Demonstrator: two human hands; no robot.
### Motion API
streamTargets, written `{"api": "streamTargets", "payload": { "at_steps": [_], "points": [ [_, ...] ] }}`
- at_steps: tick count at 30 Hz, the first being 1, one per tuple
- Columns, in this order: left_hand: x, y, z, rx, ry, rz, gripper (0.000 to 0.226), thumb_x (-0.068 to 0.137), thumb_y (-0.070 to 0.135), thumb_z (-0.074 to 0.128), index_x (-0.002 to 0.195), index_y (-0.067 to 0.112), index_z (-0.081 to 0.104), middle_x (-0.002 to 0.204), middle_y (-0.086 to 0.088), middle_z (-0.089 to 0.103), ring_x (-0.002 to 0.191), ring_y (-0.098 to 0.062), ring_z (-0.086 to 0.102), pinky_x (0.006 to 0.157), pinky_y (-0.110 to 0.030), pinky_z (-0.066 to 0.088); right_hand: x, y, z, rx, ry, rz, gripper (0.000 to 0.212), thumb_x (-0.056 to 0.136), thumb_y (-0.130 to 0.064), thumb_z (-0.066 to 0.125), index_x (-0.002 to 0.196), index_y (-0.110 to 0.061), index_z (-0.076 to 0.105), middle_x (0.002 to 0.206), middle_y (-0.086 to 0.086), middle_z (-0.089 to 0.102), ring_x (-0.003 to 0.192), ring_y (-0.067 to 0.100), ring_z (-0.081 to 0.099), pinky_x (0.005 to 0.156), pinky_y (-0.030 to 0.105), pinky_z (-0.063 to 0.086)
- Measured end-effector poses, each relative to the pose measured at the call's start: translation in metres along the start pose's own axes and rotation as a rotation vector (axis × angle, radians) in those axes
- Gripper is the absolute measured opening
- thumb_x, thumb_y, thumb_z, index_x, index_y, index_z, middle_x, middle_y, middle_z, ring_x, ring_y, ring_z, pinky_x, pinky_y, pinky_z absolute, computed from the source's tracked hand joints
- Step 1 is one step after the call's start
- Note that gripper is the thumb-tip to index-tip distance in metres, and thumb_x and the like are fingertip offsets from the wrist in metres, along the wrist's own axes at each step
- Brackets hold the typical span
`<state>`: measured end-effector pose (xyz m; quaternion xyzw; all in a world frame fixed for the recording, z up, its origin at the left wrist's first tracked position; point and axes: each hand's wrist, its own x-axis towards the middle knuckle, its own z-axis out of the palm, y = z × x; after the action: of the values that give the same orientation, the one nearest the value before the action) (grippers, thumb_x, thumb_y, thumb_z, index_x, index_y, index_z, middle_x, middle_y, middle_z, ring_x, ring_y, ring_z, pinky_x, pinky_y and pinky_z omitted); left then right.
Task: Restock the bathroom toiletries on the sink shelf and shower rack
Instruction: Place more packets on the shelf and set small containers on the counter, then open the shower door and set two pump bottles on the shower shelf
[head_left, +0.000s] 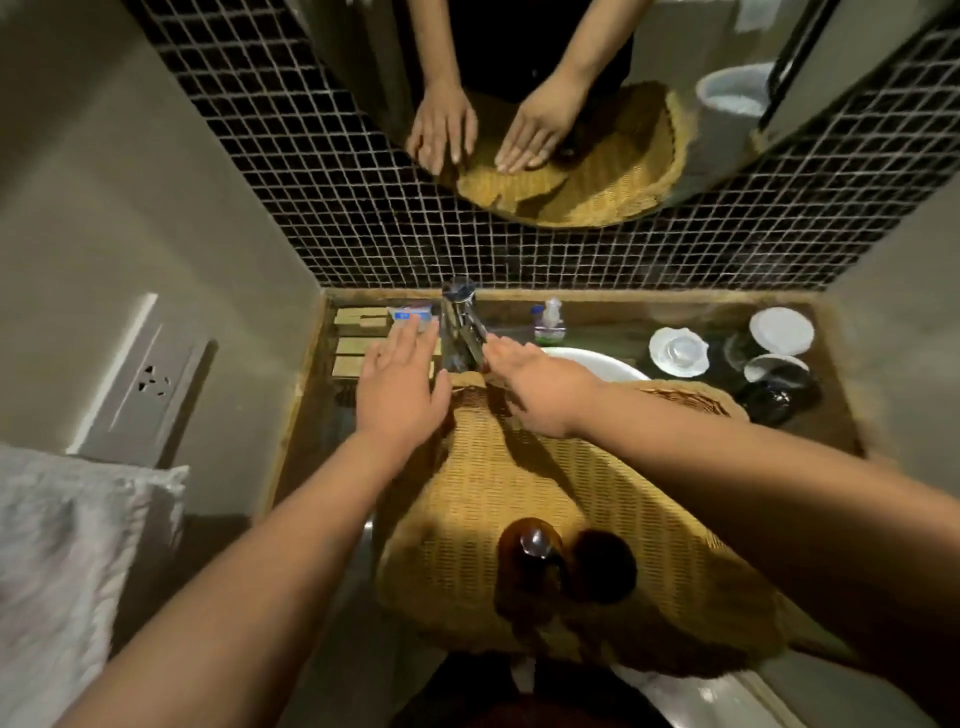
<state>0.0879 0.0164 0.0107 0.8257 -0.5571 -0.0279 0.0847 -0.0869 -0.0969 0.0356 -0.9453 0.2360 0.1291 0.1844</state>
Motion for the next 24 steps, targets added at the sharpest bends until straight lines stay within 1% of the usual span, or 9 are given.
{"api": "streamTargets", "payload": {
  "at_steps": [3, 6, 9, 11, 13, 16, 20, 22, 24],
  "points": [
    [-0.01, 0.027, -0.005, 0.034, -0.066, 0.034, 0.064, 0.099, 0.048, 0.034, 0.158, 0.027, 0.017, 0.165, -0.003, 0.018, 0.152, -0.023, 0.016, 0.123, -0.047, 0.015, -0.035, 0.015, -0.002, -0.016, 0.024, 0.065, 0.073, 0.103, -0.036, 0.042, 0.159, -0.009, 0.004, 0.167, 0.008, 0.001, 0.153, 0.02, 0.005, 0.122, 0.033, 0.007],
    [-0.012, 0.046, -0.015, 0.098, -0.115, 0.049, 0.065, 0.099, 0.056, 0.026, 0.158, 0.031, 0.014, 0.165, -0.001, 0.016, 0.152, -0.022, 0.016, 0.122, -0.046, 0.016, -0.058, 0.027, -0.01, -0.051, 0.022, 0.125, 0.079, 0.101, -0.049, 0.04, 0.159, -0.009, 0.005, 0.167, 0.009, 0.0, 0.154, 0.023, 0.004, 0.123, 0.038, 0.011],
    [-0.005, 0.069, -0.04, 0.149, -0.138, 0.075, 0.066, 0.099, 0.059, 0.028, 0.157, 0.031, 0.02, 0.165, -0.001, 0.02, 0.149, -0.025, 0.027, 0.118, -0.046, 0.025, -0.085, 0.038, -0.034, -0.063, 0.054, 0.227, 0.083, 0.099, -0.055, 0.042, 0.159, -0.01, 0.005, 0.167, 0.01, 0.002, 0.153, 0.025, 0.005, 0.122, 0.041, 0.013],
    [0.0, 0.085, -0.059, 0.171, -0.144, 0.114, 0.066, 0.098, 0.06, 0.032, 0.156, 0.029, 0.026, 0.164, -0.003, 0.023, 0.146, -0.027, 0.032, 0.115, -0.047, 0.03, -0.106, 0.04, -0.053, -0.049, 0.089, 0.309, 0.085, 0.098, -0.058, 0.042, 0.159, -0.01, 0.007, 0.167, 0.01, 0.006, 0.153, 0.027, 0.01, 0.12, 0.042, 0.017],
    [0.004, 0.103, -0.08, 0.222, -0.156, 0.175, 0.066, 0.096, 0.061, 0.034, 0.153, 0.028, 0.034, 0.162, -0.004, 0.029, 0.143, -0.028, 0.036, 0.113, -0.047, 0.034, -0.125, 0.04, -0.069, -0.036, 0.118, 0.383, 0.087, 0.097, -0.062, 0.041, 0.159, -0.01, 0.008, 0.166, 0.011, 0.007, 0.152, 0.029, 0.013, 0.119, 0.043, 0.02],
    [0.008, 0.133, -0.105, 0.27, -0.176, 0.284, 0.06, 0.095, 0.059, 0.037, 0.149, 0.033, 0.041, 0.156, -0.002, 0.04, 0.139, -0.026, 0.043, 0.109, -0.047, 0.038, -0.156, 0.04, -0.089, -0.051, 0.181, 0.481, 0.09, 0.095, -0.066, 0.04, 0.159, -0.012, 0.008, 0.166, 0.011, 0.008, 0.152, 0.028, 0.01, 0.122, 0.047, 0.018],
    [0.007, 0.182, -0.136, 0.266, -0.142, 0.428, 0.063, 0.094, 0.06, 0.037, 0.152, 0.035, 0.035, 0.156, -0.001, 0.04, 0.137, -0.025, 0.046, 0.106, -0.046, 0.043, -0.216, 0.029, -0.109, -0.059, 0.269, 0.612, 0.1, 0.089, -0.076, 0.038, 0.159, -0.01, 0.01, 0.166, 0.011, 0.012, 0.152, 0.028, 0.012, 0.122, 0.048, 0.015],
    [0.004, 0.214, -0.15, 0.247, -0.12, 0.525, 0.065, 0.093, 0.061, 0.04, 0.152, 0.035, 0.034, 0.156, -0.001, 0.04, 0.136, -0.026, 0.047, 0.105, -0.047, 0.044, -0.255, 0.019, -0.115, -0.071, 0.313, 0.691, 0.107, 0.084, -0.082, 0.038, 0.159, -0.009, 0.013, 0.165, 0.011, 0.015, 0.151, 0.029, 0.016, 0.122, 0.047, 0.017],
    [-0.007, 0.251, -0.162, 0.227, -0.116, 0.647, 0.07, 0.089, 0.064, 0.043, 0.153, 0.036, 0.031, 0.158, -0.001, 0.037, 0.137, -0.027, 0.045, 0.106, -0.048, 0.042, -0.299, 0.012, -0.114, -0.062, 0.353, 0.786, 0.109, 0.083, -0.083, 0.039, 0.158, -0.008, 0.017, 0.164, 0.011, 0.02, 0.15, 0.029, 0.02, 0.121, 0.045, 0.02]
  ]
}}
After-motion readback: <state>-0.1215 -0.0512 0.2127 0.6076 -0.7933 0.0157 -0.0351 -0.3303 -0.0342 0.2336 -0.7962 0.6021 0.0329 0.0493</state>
